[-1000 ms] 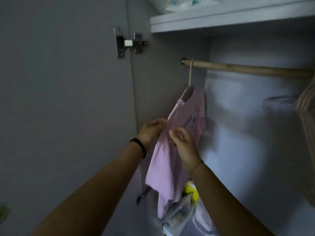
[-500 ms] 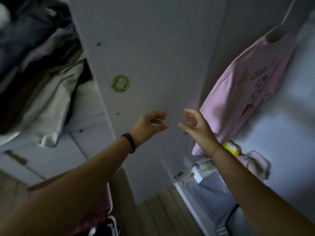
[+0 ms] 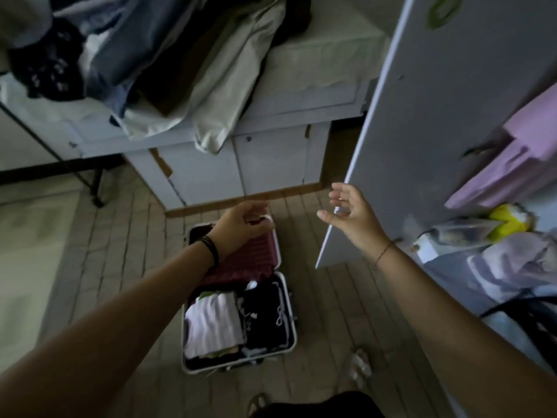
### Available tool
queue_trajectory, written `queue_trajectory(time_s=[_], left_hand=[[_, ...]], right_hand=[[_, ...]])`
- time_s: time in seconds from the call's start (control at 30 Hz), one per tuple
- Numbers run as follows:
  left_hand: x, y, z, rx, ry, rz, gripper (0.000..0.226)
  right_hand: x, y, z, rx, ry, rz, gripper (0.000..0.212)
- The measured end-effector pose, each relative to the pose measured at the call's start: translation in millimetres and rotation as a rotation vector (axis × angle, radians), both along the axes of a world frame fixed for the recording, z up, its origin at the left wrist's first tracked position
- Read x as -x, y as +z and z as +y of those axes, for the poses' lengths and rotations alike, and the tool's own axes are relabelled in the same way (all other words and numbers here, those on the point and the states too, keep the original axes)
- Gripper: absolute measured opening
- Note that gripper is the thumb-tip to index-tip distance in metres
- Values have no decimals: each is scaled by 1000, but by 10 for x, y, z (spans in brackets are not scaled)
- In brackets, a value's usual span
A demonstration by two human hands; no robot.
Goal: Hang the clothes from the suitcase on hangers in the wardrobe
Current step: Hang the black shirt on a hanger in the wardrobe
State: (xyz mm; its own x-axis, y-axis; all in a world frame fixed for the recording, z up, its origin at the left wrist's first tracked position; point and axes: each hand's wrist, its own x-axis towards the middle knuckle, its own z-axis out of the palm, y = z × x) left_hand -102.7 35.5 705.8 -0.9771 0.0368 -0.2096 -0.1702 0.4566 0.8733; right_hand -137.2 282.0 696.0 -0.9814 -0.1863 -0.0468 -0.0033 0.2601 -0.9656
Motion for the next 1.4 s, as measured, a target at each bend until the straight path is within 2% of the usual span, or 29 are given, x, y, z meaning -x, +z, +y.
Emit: queue_trajectory(time_s=[0.2,0.4,0.67,0.97,1.2,1.33,1.4], left_hand=[[-534,-795,-740,-50,163,-152,53],[-789,-2012,-1102,-76,308,-306,51],[-688,-4122,-974,-106,402,-472,48],[-830,-6173,-595,-224,415,-582,69],[-684,-7231,-472,-254,491,-553,77],[-561,-7566,-400,-272,551,-527,76],[-518,-7671,-404,-309,587,-528,73]], right_hand=[[-308,-779,-755,5,50,-162,56],[-335,-1997,-1132,-49,61,-328,52],[-301,-4179,-1236,-137,48,-514,63],[-479,-6157,-1287,-183,67,-614,74],[-409,-7241,-1407,-238,69,-611,85],[-413,-7561,-1415,-182,1,-611,90],[-403,-7631,-1422,-179,-80,-597,83]])
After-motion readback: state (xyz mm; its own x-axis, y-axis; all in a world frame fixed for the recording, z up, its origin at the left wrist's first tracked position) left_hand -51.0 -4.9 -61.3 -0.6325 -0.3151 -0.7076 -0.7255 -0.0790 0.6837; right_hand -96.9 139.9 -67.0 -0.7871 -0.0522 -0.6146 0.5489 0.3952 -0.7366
